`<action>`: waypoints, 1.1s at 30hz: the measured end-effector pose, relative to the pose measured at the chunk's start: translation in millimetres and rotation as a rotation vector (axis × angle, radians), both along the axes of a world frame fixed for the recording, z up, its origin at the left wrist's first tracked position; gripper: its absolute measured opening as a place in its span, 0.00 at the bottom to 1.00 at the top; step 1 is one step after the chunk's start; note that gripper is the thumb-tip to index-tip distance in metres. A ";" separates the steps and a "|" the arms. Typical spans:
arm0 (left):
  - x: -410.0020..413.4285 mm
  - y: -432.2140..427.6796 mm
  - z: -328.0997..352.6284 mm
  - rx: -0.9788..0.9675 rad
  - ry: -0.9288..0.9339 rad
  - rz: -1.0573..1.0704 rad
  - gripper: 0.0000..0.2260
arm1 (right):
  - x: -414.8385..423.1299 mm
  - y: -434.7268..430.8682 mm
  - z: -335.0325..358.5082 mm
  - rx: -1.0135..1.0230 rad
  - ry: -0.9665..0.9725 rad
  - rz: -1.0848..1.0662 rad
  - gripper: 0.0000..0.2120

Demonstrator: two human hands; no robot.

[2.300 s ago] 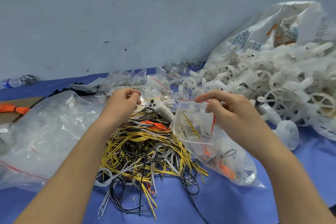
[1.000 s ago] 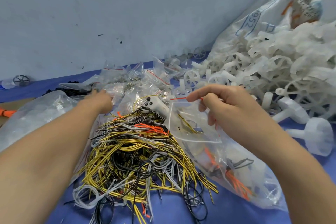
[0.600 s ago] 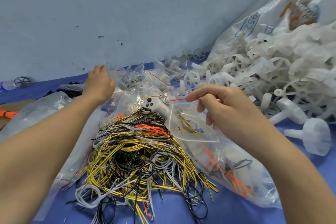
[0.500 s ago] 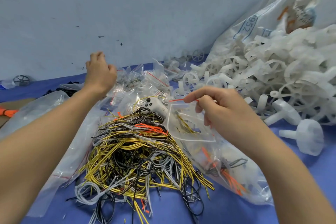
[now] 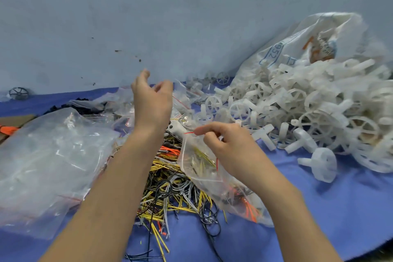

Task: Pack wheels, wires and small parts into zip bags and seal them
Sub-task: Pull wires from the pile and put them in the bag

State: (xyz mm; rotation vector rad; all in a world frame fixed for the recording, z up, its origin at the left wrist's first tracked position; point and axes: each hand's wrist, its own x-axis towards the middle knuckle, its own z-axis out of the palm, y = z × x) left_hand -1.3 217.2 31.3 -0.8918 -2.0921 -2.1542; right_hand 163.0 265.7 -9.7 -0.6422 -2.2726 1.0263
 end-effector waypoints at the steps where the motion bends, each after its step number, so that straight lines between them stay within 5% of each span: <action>1: 3.8 1.7 -12.2 -0.058 -0.050 -0.051 0.24 | 1.1 0.2 -1.8 -0.004 -0.024 0.001 0.15; 7: -2.6 1.4 -36.3 -0.321 0.144 -0.191 0.10 | 26.9 23.4 -5.1 -0.146 -0.191 0.105 0.18; 15: 9.1 25.3 -39.6 -1.110 0.505 -0.278 0.16 | 55.9 35.8 -9.0 -0.271 -0.338 0.241 0.16; 18: 14.6 28.1 -44.2 -1.201 0.407 -0.313 0.18 | 56.5 35.7 -8.0 -0.268 -0.327 0.232 0.18; 22: 16.6 22.3 -44.9 -0.948 0.198 -0.371 0.13 | 59.6 32.8 -5.0 -0.283 -0.286 0.232 0.18; 27: 24.6 1.3 -6.3 -0.518 0.251 -0.250 0.12 | 69.7 32.8 0.5 -0.326 -0.195 0.276 0.13; 33: 47.1 -48.2 28.7 0.018 -0.070 -0.252 0.11 | 67.1 25.9 3.2 -0.367 0.021 0.262 0.13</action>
